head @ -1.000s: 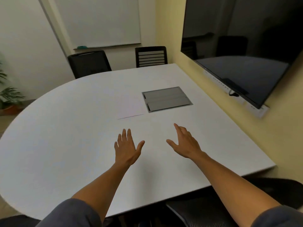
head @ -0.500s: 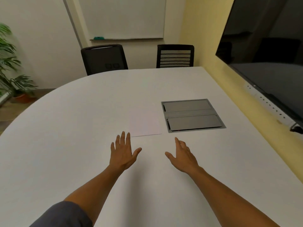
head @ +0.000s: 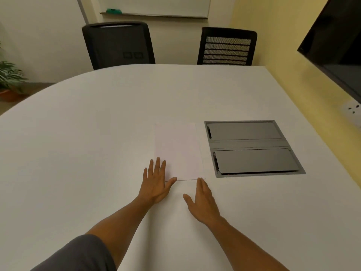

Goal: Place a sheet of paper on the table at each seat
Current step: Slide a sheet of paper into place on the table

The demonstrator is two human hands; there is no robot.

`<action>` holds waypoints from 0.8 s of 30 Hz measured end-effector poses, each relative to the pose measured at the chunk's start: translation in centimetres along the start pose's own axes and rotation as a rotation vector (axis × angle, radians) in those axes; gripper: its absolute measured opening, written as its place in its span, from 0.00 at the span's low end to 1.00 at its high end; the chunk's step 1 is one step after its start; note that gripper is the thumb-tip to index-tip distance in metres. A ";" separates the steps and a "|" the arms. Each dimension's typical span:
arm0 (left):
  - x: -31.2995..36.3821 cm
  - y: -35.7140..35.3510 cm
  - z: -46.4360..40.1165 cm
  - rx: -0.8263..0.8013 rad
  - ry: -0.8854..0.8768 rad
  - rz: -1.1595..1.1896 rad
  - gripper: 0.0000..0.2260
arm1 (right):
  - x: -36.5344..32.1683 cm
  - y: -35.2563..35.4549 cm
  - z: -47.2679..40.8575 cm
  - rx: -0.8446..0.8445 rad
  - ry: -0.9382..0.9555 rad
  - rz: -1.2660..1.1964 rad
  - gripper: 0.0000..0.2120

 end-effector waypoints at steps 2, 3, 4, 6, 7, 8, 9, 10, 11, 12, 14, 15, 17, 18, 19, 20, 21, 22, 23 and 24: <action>-0.5 -0.9 -1.7 0.033 -0.033 0.042 0.38 | -0.4 -0.4 -1.8 0.067 -0.005 0.012 0.40; -0.9 -1.6 -2.3 0.035 -0.027 0.047 0.37 | -0.6 -0.5 -2.8 0.102 -0.015 0.018 0.41; -1.4 -2.5 -2.7 0.025 -0.015 0.026 0.37 | -0.9 -0.6 -3.7 0.129 -0.033 0.021 0.41; -2.2 -4.1 -2.7 0.064 -0.005 -0.064 0.37 | -1.2 -1.0 -5.0 0.174 -0.082 0.026 0.44; -2.4 -4.6 -2.8 0.098 -0.008 -0.099 0.36 | -1.3 -1.2 -5.6 0.187 -0.110 0.029 0.46; -2.5 -4.8 -3.0 0.122 -0.012 -0.116 0.35 | -1.4 -1.3 -6.2 0.189 -0.139 0.026 0.47; -2.5 -4.8 -3.0 0.130 -0.017 -0.124 0.34 | -1.4 -1.6 -6.6 0.182 -0.164 0.023 0.47; -2.5 -4.9 -3.0 0.134 -0.016 -0.130 0.33 | -1.5 -1.8 -6.9 0.180 -0.182 0.034 0.47; -2.4 -4.8 -3.1 0.143 -0.016 -0.137 0.33 | -1.5 -2.0 -7.1 0.189 -0.197 0.057 0.47; -2.4 -4.8 -3.2 0.148 -0.017 -0.141 0.33 | -1.6 -2.3 -7.2 0.194 -0.210 0.085 0.47; -2.4 -4.7 -3.2 0.151 -0.014 -0.141 0.32 | -1.9 -2.7 -7.5 0.208 -0.222 0.136 0.46; -2.4 -4.7 -3.1 0.148 -0.012 -0.145 0.32 | -2.1 -2.8 -7.6 0.217 -0.216 0.160 0.45; -2.4 -4.7 -3.0 0.145 -0.012 -0.143 0.32 | -2.4 -3.0 -7.8 0.232 -0.179 0.175 0.42; -2.4 -4.7 -3.0 0.150 -0.014 -0.133 0.32 | -2.7 -2.9 -8.1 0.236 -0.150 0.161 0.42; -2.4 -4.6 -3.0 0.153 -0.015 -0.122 0.32 | -3.0 -2.7 -8.3 0.245 -0.112 0.116 0.41; -2.4 -4.6 -3.0 0.152 -0.015 -0.118 0.32 | -3.4 -2.3 -8.4 0.263 -0.068 0.029 0.41; -2.4 -4.6 -3.0 0.152 -0.016 -0.121 0.31 | -3.8 -1.7 -8.5 0.290 -0.026 -0.092 0.42; -2.4 -4.6 -3.0 0.152 -0.016 -0.128 0.31 | -4.2 -1.0 -8.5 0.325 0.014 -0.227 0.42; -2.4 -4.7 -3.0 0.153 -0.015 -0.132 0.31 | -4.5 -0.1 -8.6 0.366 0.036 -0.350 0.44; -2.5 -4.7 -3.0 0.152 -0.014 -0.132 0.31 | -4.8 1.0 -8.9 0.401 0.024 -0.454 0.45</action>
Point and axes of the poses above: each hand's wrist, its own z-axis away from the middle knuckle, its own y-axis out of the back of the hand, x = y × z, the point moved 3 cm from there along -z, towards the middle knuckle, and after that the axes turned 9 degrees about -x, right-handed, at the moved point
